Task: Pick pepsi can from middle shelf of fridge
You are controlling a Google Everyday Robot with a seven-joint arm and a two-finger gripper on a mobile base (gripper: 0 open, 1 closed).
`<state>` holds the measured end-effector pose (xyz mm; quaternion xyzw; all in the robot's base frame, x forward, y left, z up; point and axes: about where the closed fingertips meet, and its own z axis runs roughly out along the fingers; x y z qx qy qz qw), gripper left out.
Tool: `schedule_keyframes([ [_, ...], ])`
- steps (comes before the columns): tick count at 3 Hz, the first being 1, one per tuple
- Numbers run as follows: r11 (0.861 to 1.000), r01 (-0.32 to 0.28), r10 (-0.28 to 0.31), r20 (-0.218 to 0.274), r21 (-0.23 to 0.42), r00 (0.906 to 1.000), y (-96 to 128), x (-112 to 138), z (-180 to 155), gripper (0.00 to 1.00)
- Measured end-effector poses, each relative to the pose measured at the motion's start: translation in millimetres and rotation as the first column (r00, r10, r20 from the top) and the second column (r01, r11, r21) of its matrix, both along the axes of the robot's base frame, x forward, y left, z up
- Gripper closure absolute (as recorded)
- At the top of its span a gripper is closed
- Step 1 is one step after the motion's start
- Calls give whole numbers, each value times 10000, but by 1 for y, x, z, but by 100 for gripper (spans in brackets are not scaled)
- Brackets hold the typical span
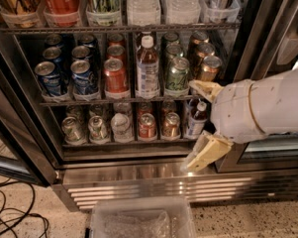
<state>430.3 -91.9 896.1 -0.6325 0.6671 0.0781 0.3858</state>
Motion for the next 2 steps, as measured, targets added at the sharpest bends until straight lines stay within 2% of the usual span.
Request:
schedule_keyframes([
  [1,9976,-420,406,271,553,9988,32,-5,-13,0],
  [2,9976,-419,405,271,551,9988,32,-5,-13,0],
])
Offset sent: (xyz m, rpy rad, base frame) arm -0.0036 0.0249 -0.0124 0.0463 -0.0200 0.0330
